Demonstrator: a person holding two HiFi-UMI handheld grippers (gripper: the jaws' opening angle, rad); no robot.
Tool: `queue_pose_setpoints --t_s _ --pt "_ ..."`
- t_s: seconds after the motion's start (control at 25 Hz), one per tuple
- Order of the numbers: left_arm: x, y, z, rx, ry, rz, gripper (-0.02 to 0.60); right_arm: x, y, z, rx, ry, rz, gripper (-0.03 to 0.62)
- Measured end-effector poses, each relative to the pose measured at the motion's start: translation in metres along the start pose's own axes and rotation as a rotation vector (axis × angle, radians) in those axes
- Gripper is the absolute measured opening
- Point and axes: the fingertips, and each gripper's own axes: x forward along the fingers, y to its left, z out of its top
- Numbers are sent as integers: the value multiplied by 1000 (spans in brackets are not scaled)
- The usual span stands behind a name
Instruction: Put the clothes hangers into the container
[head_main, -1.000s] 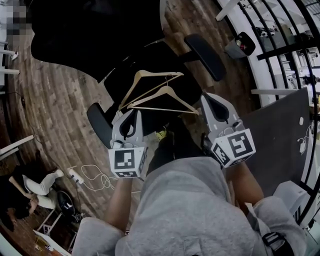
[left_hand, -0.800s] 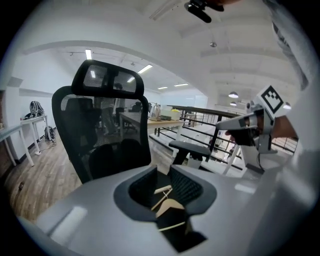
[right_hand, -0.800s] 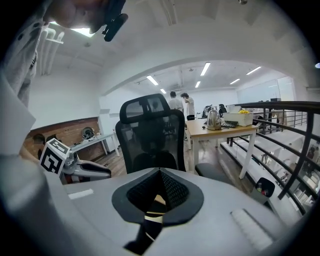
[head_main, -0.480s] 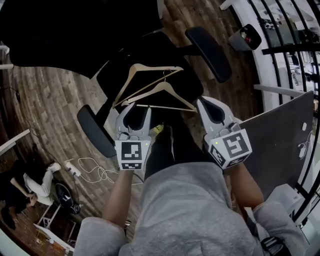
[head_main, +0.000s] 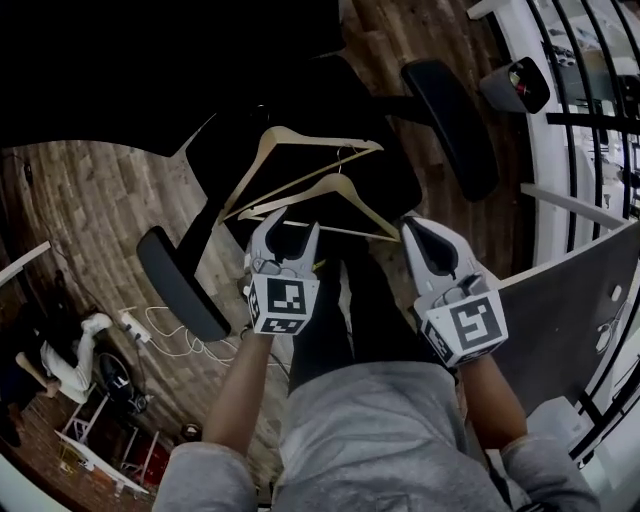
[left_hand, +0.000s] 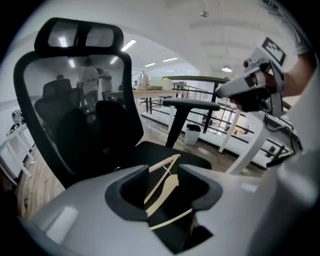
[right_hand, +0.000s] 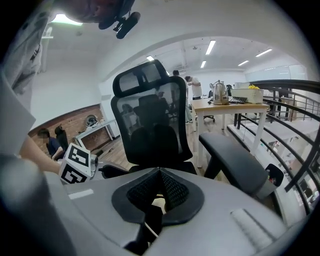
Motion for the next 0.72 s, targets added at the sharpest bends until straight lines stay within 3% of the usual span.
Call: queue_pose_setpoints --t_s 0.2,0.72 --pt "45 0 -38 38 76 -16 184 23 -7 -21 -26 44 17 -2" --pt "121 -7 -112 195 242 -72 186 58 -27 -56 49 99 47 -2"
